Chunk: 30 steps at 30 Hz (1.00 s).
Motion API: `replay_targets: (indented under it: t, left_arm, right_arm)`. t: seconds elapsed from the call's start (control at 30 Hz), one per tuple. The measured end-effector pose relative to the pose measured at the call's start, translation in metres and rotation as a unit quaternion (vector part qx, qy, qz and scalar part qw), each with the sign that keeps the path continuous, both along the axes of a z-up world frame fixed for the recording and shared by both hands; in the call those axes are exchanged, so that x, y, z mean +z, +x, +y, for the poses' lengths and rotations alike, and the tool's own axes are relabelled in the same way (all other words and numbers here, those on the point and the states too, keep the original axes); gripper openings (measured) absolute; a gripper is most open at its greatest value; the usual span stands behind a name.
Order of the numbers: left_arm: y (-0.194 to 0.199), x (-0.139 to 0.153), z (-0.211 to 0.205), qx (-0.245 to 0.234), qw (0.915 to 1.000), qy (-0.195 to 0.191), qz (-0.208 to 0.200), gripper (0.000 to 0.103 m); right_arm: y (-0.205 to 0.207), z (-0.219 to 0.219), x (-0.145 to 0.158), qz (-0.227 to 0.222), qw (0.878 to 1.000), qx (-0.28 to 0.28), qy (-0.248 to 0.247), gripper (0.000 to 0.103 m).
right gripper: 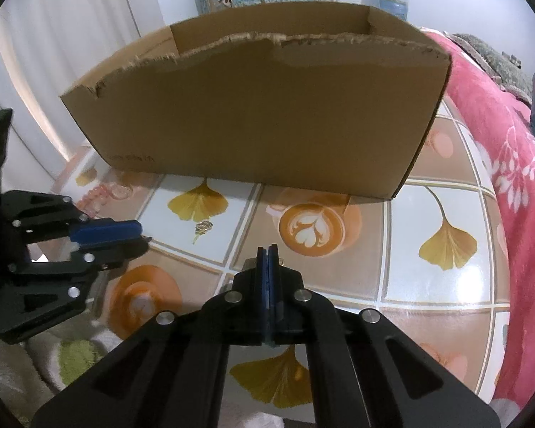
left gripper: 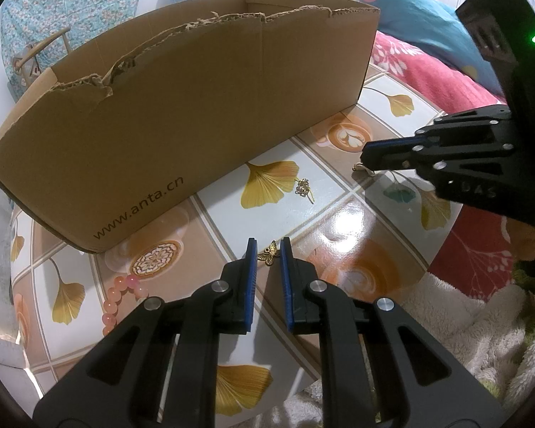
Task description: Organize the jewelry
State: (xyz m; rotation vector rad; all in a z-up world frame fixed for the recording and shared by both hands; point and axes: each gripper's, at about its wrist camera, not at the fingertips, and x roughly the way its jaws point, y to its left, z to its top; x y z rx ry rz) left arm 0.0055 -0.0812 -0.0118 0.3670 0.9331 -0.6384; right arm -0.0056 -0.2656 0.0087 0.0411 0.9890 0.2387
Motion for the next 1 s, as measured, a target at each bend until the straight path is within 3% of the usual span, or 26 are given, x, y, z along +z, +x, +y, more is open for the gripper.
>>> replay_targets:
  t: [0.07, 0.13, 0.2, 0.37, 0.47, 0.53, 0.8, 0.83, 0.87, 1.0]
  left_arm:
    - [0.0, 0.0, 0.001, 0.0, 1.0, -0.001, -0.001, 0.012]
    - [0.0, 0.0, 0.0, 0.0, 1.0, -0.001, 0.0, 0.012]
    - [0.0, 0.0, 0.001, -0.001, 1.0, 0.0, -0.001, 0.012]
    - [-0.001, 0.0, 0.001, -0.001, 1.0, 0.001, 0.0, 0.012]
    - [0.0, 0.0, 0.001, -0.001, 1.0, 0.001, 0.0, 0.012]
    - [0.0, 0.0, 0.001, -0.001, 1.0, 0.0, 0.0, 0.012]
    - [0.0, 0.0, 0.001, -0.002, 1.0, 0.001, -0.001, 0.012]
    - [0.0, 0.0, 0.001, -0.002, 1.0, 0.001, -0.001, 0.012]
    - [0.0, 0.0, 0.001, -0.002, 1.0, 0.001, -0.001, 0.012]
    - [0.0, 0.0, 0.001, -0.001, 1.0, 0.001, -0.001, 0.012]
  right_arm:
    - [-0.004, -0.002, 0.003, 0.001, 1.0, 0.001, -0.001, 0.003]
    - [-0.005, -0.003, 0.002, 0.005, 1.0, 0.0, -0.013, 0.018]
    - [-0.005, -0.002, 0.0, 0.008, 1.0, 0.0, -0.019, 0.026]
    - [-0.004, 0.001, -0.005, 0.011, 0.999, 0.004, -0.031, 0.026]
    - [-0.004, 0.006, -0.006, 0.012, 0.999, 0.01, -0.046, 0.023]
    - [-0.003, 0.006, -0.005, 0.018, 0.999, 0.014, -0.041, 0.013]
    - [0.001, 0.01, -0.008, 0.02, 0.999, 0.009, -0.023, 0.013]
    - [0.0, 0.01, -0.008, 0.02, 1.0, 0.008, -0.021, 0.012]
    - [0.0, 0.008, -0.007, 0.02, 1.0, 0.007, -0.018, 0.0]
    - [-0.002, -0.004, -0.005, 0.023, 1.0, 0.004, -0.008, 0.001]
